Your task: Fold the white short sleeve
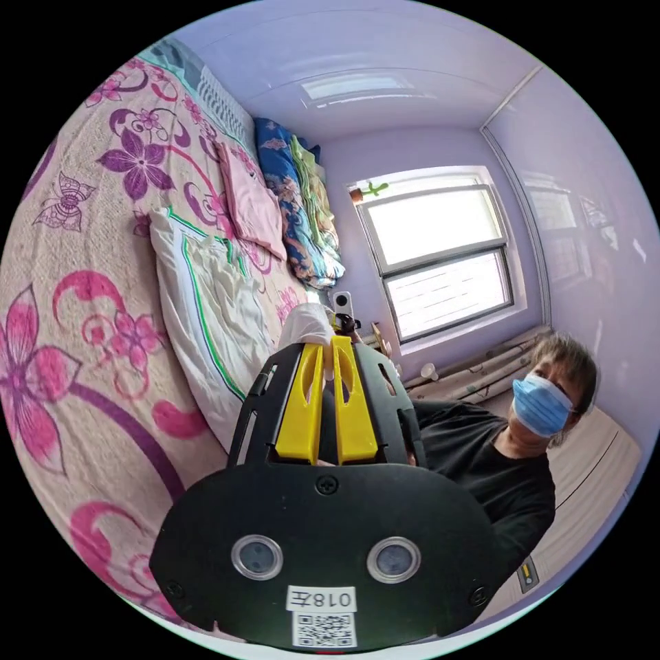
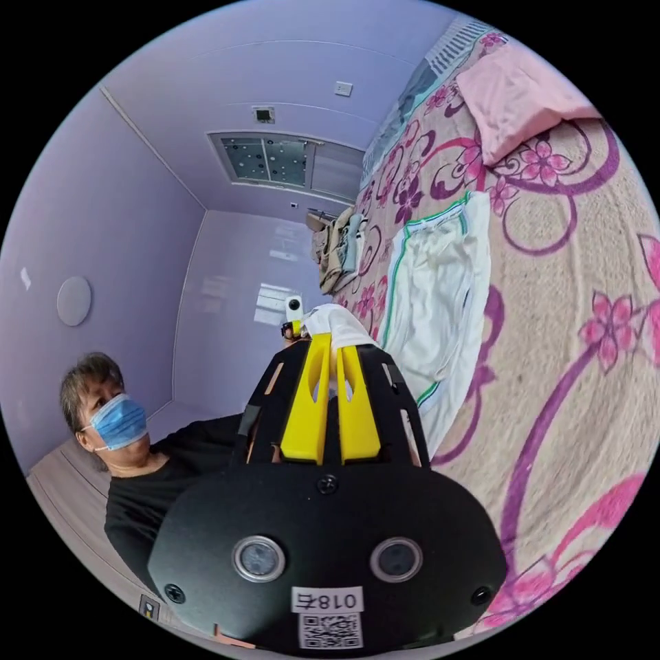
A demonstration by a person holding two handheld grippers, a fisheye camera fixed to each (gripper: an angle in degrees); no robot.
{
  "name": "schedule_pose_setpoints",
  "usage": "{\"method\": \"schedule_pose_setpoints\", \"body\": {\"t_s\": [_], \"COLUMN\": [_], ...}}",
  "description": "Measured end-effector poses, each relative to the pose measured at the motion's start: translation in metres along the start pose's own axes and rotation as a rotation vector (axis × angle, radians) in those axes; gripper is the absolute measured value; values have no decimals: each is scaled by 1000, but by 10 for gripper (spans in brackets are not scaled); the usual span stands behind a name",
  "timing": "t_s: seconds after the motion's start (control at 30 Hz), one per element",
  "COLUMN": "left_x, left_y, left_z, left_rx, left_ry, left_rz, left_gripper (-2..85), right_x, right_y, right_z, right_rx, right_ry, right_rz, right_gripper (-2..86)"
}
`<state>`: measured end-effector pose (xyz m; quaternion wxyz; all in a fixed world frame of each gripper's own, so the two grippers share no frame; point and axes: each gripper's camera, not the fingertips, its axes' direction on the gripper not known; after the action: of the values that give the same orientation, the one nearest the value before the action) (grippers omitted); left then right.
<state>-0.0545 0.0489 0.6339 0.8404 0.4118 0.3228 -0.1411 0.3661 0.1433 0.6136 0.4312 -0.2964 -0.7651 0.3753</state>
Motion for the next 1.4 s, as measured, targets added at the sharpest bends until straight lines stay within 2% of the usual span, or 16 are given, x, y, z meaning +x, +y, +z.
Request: {"method": "schedule_pose_setpoints", "body": {"t_s": [0.17,0.4,0.43,0.53,0.67,0.8,0.9,0.97,1.07,1.1,1.2,1.27,1.3,1.33,1.37,1.4], "left_x": [-134,-177,-186,-225,-245,-236,-212,-196,-208,-212,-201,-163,-155,-142,-133,-130], "left_y": [-60,-86,-95,-110,-112,-104,-99,-104,-121,-123,-125,-118,-114,-106,-100,-100], "left_z": [7,2,4,8,-8,-29,-25,0,42,45,39,19,13,3,-1,2], "left_rx": [45,45,36,51,221,351,288,173,32,35,139,236,272,355,411,415], "left_ry": [6,54,52,66,168,183,114,14,-138,-184,-178,-192,-207,-284,-409,-475], "left_rz": [-176,-103,-98,-191,-181,-92,-3,48,-40,-71,-66,68,89,114,107,102], "left_gripper": [-9,4,12,111,167,158,131,124,122,122,111,103,104,104,116,121], "right_x": [76,87,89,104,102,88,67,52,54,60,49,31,21,13,11,9], "right_y": [-80,-117,-125,-141,-149,-148,-142,-145,-164,-169,-164,-156,-149,-143,-141,-138], "right_z": [4,-3,-4,-4,-3,-3,3,18,57,68,72,70,70,72,74,81], "right_rx": [52,86,97,157,220,295,282,239,121,105,213,248,260,278,291,304], "right_ry": [-39,-143,-144,-180,-238,-260,-143,-67,10,83,65,79,167,318,388,485], "right_rz": [169,151,156,217,191,106,32,-33,-22,12,-32,-120,-154,-174,-181,-198], "right_gripper": [1,12,19,74,112,114,104,101,106,105,103,106,113,121,125,132]}}
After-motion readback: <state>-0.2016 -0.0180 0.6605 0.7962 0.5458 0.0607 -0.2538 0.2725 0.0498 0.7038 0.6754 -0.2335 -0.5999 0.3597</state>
